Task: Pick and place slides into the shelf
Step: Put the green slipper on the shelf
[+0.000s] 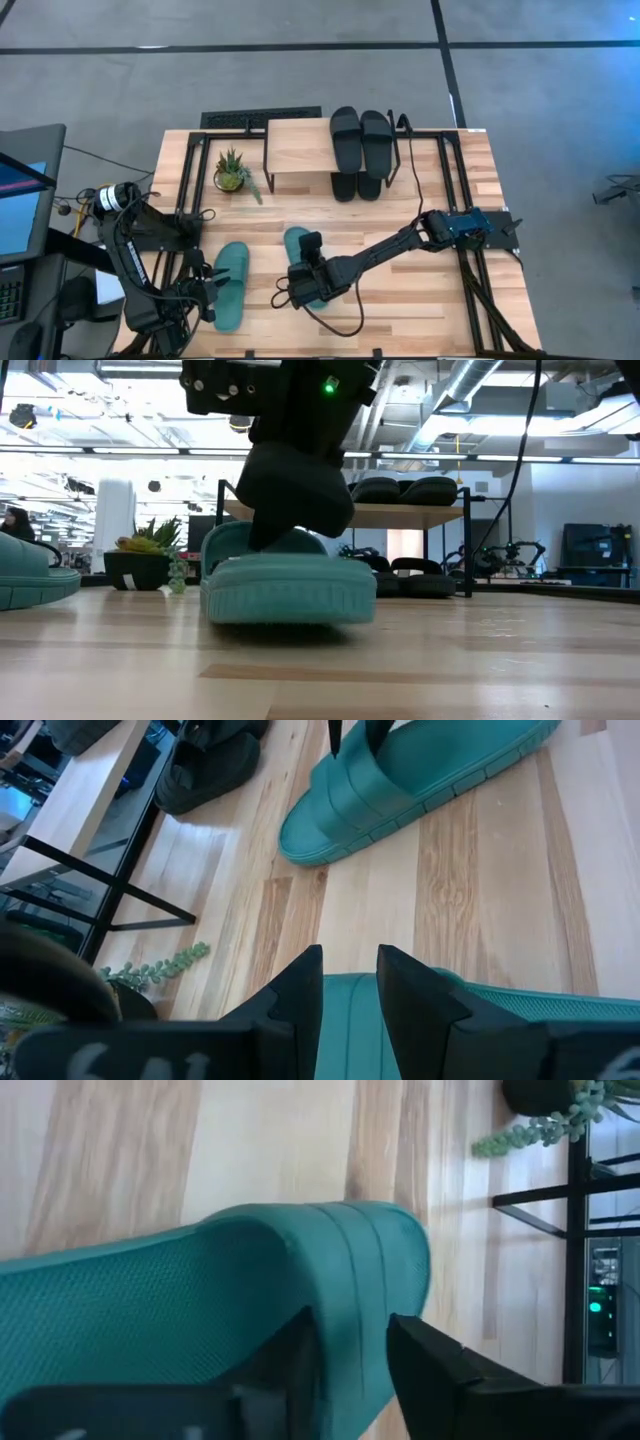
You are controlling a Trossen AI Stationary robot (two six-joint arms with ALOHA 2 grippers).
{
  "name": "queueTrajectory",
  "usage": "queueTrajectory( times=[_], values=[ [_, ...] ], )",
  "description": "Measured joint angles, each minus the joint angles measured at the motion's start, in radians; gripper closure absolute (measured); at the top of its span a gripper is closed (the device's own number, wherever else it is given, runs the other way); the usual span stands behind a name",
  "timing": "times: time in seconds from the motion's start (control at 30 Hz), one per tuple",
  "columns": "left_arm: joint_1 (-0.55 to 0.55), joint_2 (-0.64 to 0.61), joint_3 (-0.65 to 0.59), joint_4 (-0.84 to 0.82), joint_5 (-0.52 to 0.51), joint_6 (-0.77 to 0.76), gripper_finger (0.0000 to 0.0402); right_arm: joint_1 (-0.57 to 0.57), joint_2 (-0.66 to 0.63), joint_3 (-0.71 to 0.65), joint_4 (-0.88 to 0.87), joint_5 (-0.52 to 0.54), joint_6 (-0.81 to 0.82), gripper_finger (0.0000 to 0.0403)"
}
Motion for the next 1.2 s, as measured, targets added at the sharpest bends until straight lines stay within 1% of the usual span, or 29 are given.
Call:
queueTrajectory(
  times=[0.17, 0.37, 0.47, 0.6, 0.83, 1.2],
  values=[
    [0.000, 0.000, 0.000, 0.000, -0.008, 0.000, 0.0313, -0.002, 0.000, 0.000, -0.001, -0.002, -0.014, 0.0350],
    [0.000, 0.000, 0.000, 0.000, -0.009, 0.000, 0.0313, -0.002, 0.000, 0.000, 0.001, -0.004, -0.021, 0.0393],
    [0.000, 0.000, 0.000, 0.002, -0.009, 0.000, 0.0313, -0.002, 0.000, 0.000, 0.000, 0.019, -0.005, 0.0395],
    [0.000, 0.000, 0.000, 0.003, -0.010, 0.000, 0.0313, -0.009, 0.000, 0.000, -0.034, 0.071, 0.073, 0.0396],
    [0.000, 0.000, 0.000, 0.003, -0.011, 0.000, 0.0313, -0.042, 0.000, 0.000, -0.140, 0.078, 0.186, 0.0395],
    [0.000, 0.000, 0.000, 0.002, -0.014, 0.000, 0.0313, -0.098, 0.000, 0.000, -0.189, 0.104, 0.164, 0.0399]
  ],
)
